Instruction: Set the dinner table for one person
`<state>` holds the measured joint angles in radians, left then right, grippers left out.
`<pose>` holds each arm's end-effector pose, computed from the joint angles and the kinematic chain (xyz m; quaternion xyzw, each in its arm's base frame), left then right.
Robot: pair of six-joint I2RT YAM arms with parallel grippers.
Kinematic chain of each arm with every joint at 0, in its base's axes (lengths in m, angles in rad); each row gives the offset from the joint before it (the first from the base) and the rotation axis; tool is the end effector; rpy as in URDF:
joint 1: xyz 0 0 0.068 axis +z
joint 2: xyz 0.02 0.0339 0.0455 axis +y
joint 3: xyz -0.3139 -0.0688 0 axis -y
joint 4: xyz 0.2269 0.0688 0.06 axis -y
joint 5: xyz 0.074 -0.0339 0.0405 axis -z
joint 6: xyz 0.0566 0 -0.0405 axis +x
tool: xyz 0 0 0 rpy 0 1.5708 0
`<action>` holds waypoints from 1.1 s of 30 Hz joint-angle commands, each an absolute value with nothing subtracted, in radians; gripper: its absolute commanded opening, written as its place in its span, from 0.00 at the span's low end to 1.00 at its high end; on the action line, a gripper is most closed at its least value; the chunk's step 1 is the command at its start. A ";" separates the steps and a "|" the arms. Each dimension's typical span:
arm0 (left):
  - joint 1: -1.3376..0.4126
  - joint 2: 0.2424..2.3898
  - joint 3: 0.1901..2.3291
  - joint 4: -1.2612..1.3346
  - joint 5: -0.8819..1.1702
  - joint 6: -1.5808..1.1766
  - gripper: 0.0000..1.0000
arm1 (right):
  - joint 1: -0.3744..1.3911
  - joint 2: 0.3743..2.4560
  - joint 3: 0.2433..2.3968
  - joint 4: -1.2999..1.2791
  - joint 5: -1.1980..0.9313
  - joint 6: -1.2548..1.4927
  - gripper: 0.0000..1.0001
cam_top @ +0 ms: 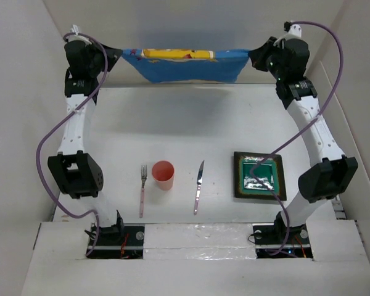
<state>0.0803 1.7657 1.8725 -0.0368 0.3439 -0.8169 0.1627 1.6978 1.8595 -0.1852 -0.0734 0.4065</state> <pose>0.4271 0.0152 0.5142 -0.1786 0.6597 -0.3683 0.6303 0.3984 0.0696 0.5176 0.0615 0.7127 0.2213 0.6628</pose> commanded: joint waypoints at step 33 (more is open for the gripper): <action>0.077 1.490 0.433 0.729 0.328 -0.936 0.00 | 0.081 1.603 0.787 0.215 -0.186 0.453 0.00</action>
<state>0.0738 1.5265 0.4618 0.6842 0.3462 -0.9470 0.0906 1.6524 0.8188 0.1474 -0.2192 0.4488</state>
